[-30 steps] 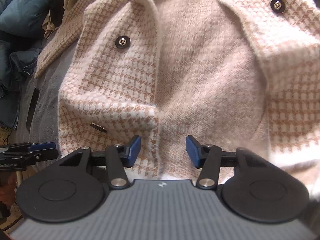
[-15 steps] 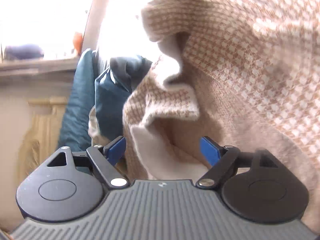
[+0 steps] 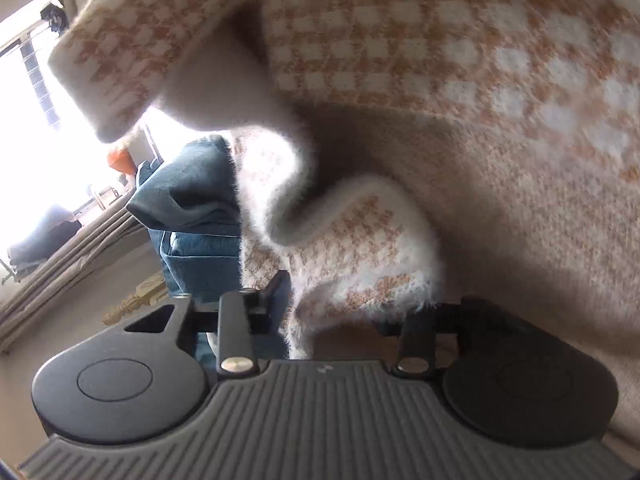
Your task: Fold clothes
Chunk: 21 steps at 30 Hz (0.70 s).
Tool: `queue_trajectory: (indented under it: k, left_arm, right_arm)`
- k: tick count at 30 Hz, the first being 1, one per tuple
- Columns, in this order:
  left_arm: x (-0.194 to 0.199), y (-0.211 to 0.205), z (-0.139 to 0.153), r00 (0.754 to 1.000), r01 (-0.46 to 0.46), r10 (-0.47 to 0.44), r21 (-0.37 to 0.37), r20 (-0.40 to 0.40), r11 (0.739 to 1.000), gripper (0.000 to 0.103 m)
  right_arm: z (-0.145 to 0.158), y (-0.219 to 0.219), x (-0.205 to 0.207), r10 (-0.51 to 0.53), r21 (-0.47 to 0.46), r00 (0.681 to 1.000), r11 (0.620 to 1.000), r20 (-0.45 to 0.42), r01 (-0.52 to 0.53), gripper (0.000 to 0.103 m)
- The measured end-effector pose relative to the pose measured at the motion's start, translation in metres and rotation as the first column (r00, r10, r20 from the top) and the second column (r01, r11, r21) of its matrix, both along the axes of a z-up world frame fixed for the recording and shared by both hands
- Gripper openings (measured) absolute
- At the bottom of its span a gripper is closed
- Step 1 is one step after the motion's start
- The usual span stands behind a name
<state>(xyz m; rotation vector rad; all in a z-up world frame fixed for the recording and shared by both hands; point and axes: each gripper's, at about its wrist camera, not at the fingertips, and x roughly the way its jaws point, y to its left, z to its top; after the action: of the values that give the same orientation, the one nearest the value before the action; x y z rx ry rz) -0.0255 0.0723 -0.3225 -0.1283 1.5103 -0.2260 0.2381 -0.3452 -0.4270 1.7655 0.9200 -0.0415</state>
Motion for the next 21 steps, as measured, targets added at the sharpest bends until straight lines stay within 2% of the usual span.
queue_trajectory:
  k: [1,3,4,5,6,7,8,10,12,13,14,18,21]
  left_arm:
    - [0.0,-0.001,0.0,1.0,0.001,-0.001,0.003,0.002,1.0,0.048]
    - [0.001,-0.004,0.0,1.0,0.005,-0.005,0.008,0.002,1.0,0.047]
    - [0.001,-0.006,0.001,1.0,0.006,-0.006,0.01,0.002,1.0,0.047]
    - [0.002,-0.007,0.001,1.0,0.006,-0.006,0.01,0.001,1.0,0.046]
    - [0.003,-0.008,0.0,1.0,0.007,-0.007,0.01,-0.001,1.0,0.046]
    - [0.003,-0.009,0.0,1.0,0.008,-0.008,0.011,-0.002,1.0,0.046]
    - [0.004,-0.011,0.0,1.0,0.01,-0.01,0.012,-0.002,1.0,0.046]
    - [0.005,-0.013,0.001,1.0,0.011,-0.011,0.013,-0.004,1.0,0.046]
    - [0.007,-0.015,0.001,1.0,0.011,-0.011,0.013,-0.005,1.0,0.046]
    - [0.007,-0.016,0.001,1.0,0.009,-0.009,0.014,-0.005,1.0,0.046]
    - [0.008,-0.017,0.001,1.0,0.008,-0.008,0.014,-0.004,1.0,0.046]
    - [0.003,-0.022,0.001,1.0,0.006,-0.006,0.022,0.002,1.0,0.046]
    - [0.004,-0.027,0.001,1.0,0.015,-0.015,0.029,0.004,0.999,0.047]
  right_arm:
    - [0.014,-0.004,0.004,0.019,-0.076,0.999,0.997,0.045,-0.015,0.016]
    - [0.05,-0.014,0.014,0.077,-0.249,0.987,0.968,0.14,-0.04,0.012]
    - [0.07,-0.017,0.021,0.125,-0.344,0.973,0.938,0.192,-0.053,0.01]
    - [0.091,-0.018,0.03,0.191,-0.447,0.953,0.892,0.235,-0.069,0.009]
    - [0.113,-0.018,0.039,0.264,-0.55,0.928,0.831,0.264,-0.08,0.009]
    - [0.133,-0.015,0.05,0.351,-0.654,0.895,0.751,0.274,-0.094,0.009]
    - [0.151,-0.009,0.062,0.443,-0.75,0.855,0.654,0.269,-0.103,0.008]
    - [0.174,0.003,0.087,0.584,-0.872,0.78,0.477,0.223,-0.108,0.008]
    - [0.183,0.013,0.109,0.681,-0.939,0.714,0.328,0.159,-0.104,0.007]
    - [0.182,0.017,0.12,0.713,-0.958,0.69,0.268,0.126,-0.103,0.007]
    - [0.179,0.018,0.131,0.729,-0.968,0.678,0.226,0.093,-0.11,0.007]
    - [0.147,0.013,0.152,0.718,-0.973,0.696,0.158,-0.005,-0.17,0.007]
    - [0.113,0.02,0.164,0.704,-0.959,0.697,0.087,-0.133,-0.271,0.006]
